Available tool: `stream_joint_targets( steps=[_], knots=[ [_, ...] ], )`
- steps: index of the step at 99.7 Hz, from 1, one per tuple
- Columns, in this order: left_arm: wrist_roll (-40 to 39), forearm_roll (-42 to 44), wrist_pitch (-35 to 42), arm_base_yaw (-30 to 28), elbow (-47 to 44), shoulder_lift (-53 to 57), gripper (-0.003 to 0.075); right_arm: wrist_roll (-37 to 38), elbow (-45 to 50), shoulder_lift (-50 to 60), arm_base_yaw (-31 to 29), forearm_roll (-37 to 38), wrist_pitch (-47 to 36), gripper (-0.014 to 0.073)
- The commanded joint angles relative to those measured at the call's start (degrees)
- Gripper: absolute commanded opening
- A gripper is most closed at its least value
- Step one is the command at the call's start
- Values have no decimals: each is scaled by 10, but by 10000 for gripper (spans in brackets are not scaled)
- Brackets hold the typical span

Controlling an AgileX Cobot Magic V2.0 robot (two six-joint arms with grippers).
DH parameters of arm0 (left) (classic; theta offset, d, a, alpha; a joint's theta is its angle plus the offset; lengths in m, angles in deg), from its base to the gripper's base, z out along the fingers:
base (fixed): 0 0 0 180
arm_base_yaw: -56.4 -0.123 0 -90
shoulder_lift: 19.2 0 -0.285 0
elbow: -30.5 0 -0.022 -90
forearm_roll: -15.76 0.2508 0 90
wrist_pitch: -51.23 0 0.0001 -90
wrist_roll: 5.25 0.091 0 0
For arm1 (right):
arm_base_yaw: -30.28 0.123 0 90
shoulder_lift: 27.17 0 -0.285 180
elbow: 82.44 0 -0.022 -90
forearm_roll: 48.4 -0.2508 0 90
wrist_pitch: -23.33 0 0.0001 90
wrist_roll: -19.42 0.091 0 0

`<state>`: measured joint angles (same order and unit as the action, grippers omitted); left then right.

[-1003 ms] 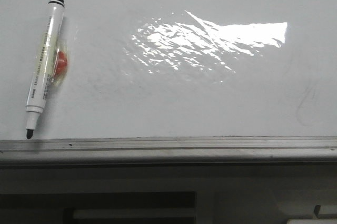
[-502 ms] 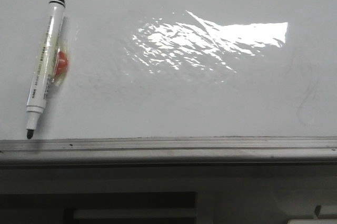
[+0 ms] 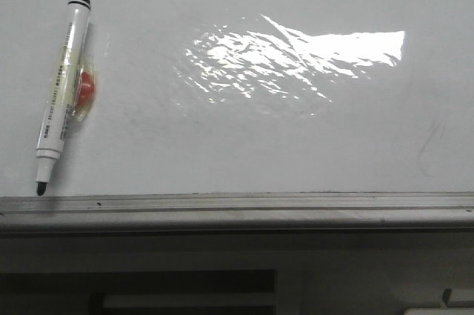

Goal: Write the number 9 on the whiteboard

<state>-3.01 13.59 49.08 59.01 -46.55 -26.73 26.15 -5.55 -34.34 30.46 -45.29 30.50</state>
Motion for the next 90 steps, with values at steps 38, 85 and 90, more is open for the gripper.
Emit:
stream_joint_targets(
  steps=[38,85,90],
  knots=[
    [0,-19,-49,-3,133,-70,-20,-4,-144,-152,-4,-6,110,-61],
    [-4,-89,16,-3,112,-76,357,-4,-139,-162,-1,-17,68,-61],
    [-4,-106,15,-3,109,-76,358,-4,-137,-162,-1,-17,63,-61]
  ],
)
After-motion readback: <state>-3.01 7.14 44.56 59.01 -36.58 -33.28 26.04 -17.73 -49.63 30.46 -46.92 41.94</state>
